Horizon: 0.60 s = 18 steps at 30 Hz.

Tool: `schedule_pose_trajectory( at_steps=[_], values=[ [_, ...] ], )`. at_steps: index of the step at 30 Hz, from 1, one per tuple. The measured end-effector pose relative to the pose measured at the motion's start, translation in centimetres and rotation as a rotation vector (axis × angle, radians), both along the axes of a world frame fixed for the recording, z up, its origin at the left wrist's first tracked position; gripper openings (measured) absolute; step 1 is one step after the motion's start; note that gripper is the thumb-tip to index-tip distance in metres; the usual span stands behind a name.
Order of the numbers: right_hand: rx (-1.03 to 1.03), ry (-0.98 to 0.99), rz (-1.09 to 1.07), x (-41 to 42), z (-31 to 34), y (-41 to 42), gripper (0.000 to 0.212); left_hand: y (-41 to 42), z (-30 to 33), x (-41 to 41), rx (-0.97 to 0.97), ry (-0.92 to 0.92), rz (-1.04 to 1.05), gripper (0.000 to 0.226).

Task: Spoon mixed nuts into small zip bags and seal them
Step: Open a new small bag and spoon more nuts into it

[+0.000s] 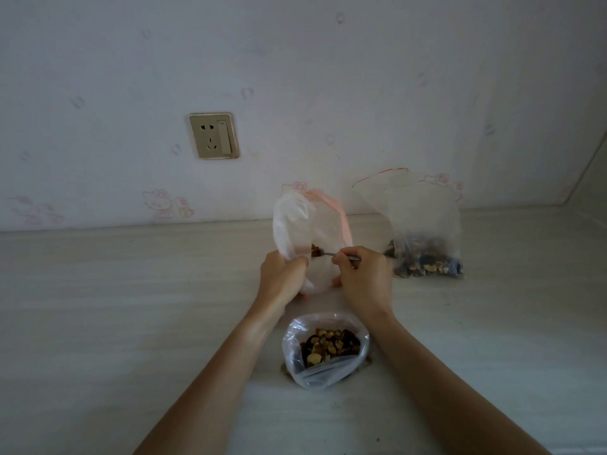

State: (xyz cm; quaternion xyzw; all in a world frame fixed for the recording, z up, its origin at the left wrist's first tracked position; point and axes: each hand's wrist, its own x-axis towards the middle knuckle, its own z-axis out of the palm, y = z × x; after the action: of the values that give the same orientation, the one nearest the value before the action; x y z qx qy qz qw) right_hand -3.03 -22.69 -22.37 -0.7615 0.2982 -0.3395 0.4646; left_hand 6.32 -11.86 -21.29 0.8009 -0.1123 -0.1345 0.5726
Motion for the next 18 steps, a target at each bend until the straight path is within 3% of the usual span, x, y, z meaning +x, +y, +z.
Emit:
schedule_pose_trajectory(
  at_steps=[5, 8, 12, 18],
  values=[
    [0.118, -0.085, 0.011, -0.3, -0.2, 0.0, 0.011, 0.3, -0.1, 0.1, -0.105, 0.038, 0.015, 0.018],
    [0.170, -0.121, 0.025, -0.6, 0.0, -0.1, 0.013, 0.3, -0.1, 0.1, -0.214, 0.066, 0.097, 0.032],
    [0.242, -0.148, 0.055, -1.1, 0.3, 0.0, 0.020, 0.4, -0.4, 0.1, -0.267, -0.053, 0.182, 0.031],
    [0.336, -0.129, 0.102, -2.0, 0.5, -0.5, 0.011, 0.8, -0.7, 0.3, -0.301, -0.133, 0.222, 0.032]
  ],
)
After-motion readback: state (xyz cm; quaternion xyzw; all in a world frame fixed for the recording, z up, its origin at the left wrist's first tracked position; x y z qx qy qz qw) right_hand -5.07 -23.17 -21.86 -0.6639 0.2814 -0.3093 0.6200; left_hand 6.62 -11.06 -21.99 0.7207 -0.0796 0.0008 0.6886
